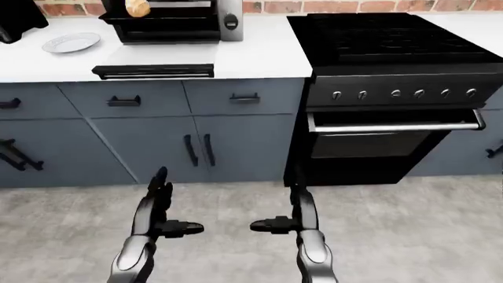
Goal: Pick the bread from the tray and place it on the plate on the counter.
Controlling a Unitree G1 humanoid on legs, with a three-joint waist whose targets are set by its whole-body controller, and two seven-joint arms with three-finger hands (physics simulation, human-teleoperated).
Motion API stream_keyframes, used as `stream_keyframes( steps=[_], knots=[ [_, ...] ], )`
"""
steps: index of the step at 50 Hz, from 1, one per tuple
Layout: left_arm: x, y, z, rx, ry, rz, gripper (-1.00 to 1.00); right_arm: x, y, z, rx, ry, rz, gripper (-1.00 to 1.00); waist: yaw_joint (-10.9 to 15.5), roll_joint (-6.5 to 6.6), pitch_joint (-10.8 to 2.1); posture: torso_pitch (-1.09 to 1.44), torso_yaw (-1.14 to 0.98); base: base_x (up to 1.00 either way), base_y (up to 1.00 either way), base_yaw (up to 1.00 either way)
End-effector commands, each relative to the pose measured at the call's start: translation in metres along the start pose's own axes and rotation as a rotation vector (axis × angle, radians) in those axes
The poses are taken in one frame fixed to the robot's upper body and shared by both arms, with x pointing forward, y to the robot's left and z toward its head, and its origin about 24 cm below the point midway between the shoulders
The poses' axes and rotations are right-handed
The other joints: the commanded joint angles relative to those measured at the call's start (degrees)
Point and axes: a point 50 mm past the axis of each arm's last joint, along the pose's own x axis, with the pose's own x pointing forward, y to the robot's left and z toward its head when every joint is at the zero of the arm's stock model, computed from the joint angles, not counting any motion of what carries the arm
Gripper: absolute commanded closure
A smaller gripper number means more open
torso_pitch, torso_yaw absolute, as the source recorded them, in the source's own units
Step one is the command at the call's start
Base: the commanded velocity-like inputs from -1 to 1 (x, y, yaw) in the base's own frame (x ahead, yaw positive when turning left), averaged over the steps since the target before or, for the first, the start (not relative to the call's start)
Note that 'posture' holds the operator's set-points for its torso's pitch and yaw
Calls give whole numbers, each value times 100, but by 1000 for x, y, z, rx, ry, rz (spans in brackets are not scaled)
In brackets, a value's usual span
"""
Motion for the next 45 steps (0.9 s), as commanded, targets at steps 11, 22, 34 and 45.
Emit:
stream_keyframes(
  steps=[11, 22, 34, 45],
  knots=[
    [9, 6, 105, 37, -294, -14, -100, 1, 4, 106, -73, -292, 36, -100, 64, -25, -464, 0, 0, 0, 0, 0],
    [4, 26, 188, 133, -435, 32, -100, -8, 6, 207, -151, -476, 69, -100, -73, -7, -392, 0, 0, 14, 27, 0],
    [-4, 30, 221, 139, -523, 70, -100, -23, 10, 240, -135, -573, 82, -100, -8, 35, -187, 0, 0, 25, 55, 0],
    [-14, 34, 224, 146, -541, 92, -100, -22, 11, 244, -135, -586, 94, -100, -97, -101, -285, 0, 0, 27, 63, 0]
  ],
)
